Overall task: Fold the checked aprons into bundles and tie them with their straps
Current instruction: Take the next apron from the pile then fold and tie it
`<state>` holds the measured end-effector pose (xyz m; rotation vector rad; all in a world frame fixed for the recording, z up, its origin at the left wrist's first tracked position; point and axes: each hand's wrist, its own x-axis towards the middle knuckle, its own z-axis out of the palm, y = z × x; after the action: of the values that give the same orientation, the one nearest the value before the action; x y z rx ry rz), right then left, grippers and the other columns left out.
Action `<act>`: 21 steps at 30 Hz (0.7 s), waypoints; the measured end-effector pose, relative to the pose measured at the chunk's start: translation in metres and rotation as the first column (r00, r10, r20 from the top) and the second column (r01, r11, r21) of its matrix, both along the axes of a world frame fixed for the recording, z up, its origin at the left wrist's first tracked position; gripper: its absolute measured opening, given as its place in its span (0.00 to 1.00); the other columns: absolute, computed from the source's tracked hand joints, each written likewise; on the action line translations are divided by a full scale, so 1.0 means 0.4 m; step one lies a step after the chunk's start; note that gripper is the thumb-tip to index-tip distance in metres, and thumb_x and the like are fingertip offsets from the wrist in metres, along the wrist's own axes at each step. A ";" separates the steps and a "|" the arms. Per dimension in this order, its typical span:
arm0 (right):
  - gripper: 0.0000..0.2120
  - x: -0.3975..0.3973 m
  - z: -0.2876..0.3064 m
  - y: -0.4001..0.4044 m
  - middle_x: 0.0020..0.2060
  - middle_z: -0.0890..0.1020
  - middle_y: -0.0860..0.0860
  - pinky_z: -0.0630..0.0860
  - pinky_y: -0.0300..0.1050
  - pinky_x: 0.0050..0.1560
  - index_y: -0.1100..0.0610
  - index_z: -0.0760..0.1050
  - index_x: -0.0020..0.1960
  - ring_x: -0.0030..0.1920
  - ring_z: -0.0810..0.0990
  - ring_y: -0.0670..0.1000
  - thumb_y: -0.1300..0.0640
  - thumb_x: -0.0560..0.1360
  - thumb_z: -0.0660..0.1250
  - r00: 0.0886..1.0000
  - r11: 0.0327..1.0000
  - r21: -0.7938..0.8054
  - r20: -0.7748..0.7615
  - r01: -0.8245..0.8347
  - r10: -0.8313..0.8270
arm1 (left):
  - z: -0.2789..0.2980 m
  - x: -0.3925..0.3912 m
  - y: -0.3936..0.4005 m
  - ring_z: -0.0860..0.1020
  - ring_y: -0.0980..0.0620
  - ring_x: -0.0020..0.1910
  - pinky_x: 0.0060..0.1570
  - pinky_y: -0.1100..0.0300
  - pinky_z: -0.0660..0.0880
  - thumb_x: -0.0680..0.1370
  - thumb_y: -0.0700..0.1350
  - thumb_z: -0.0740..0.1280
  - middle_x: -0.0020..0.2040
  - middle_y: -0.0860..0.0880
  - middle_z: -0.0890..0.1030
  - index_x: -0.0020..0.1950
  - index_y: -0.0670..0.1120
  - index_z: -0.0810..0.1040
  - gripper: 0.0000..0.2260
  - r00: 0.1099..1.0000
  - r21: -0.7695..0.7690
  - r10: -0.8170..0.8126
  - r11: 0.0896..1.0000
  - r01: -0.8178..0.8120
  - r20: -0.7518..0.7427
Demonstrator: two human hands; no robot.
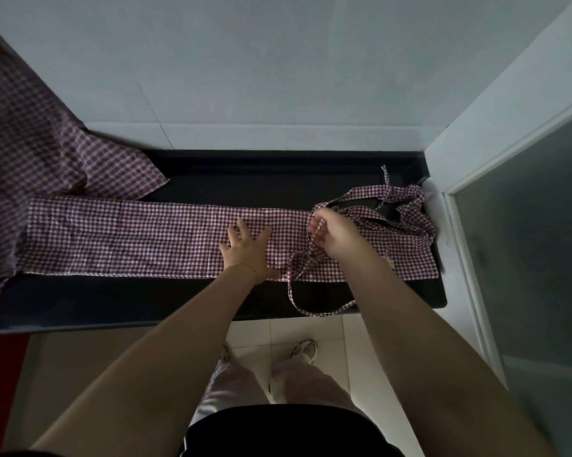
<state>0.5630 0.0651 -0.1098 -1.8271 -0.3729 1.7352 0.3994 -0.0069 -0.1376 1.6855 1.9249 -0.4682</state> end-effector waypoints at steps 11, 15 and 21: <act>0.10 0.108 0.266 0.130 0.35 0.77 0.54 0.65 0.42 0.27 0.59 0.74 0.55 0.30 0.72 0.49 0.57 0.83 0.56 0.972 0.925 0.379 0.223 -0.024 -0.067 | 0.006 0.010 0.013 0.43 0.31 0.77 0.73 0.34 0.55 0.69 0.67 0.72 0.79 0.36 0.38 0.80 0.57 0.44 0.50 1.000 -0.048 0.004 0.999 -0.004 0.008; 0.17 0.162 0.211 0.053 0.63 0.77 0.60 0.73 0.49 0.55 0.63 0.67 0.70 0.60 0.77 0.60 0.60 0.83 0.56 0.220 0.747 -0.146 0.904 -0.649 0.367 | 0.007 0.014 0.013 0.43 0.31 0.77 0.72 0.34 0.56 0.69 0.67 0.72 0.79 0.35 0.38 0.80 0.56 0.44 0.50 1.000 -0.040 -0.005 0.999 0.005 -0.002; 0.21 0.188 0.151 -0.101 0.73 0.67 0.62 0.65 0.54 0.73 0.66 0.64 0.74 0.72 0.67 0.62 0.60 0.83 0.58 -0.143 0.257 -0.794 0.393 -0.551 0.908 | 0.008 0.018 0.022 0.44 0.30 0.77 0.71 0.34 0.57 0.69 0.67 0.73 0.78 0.34 0.39 0.80 0.55 0.45 0.50 1.000 -0.045 -0.014 0.999 0.013 -0.010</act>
<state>0.6382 0.0248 -0.0492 -3.0737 -2.1711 1.1684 0.4065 0.0018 -0.1343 1.6714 1.8970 -0.5222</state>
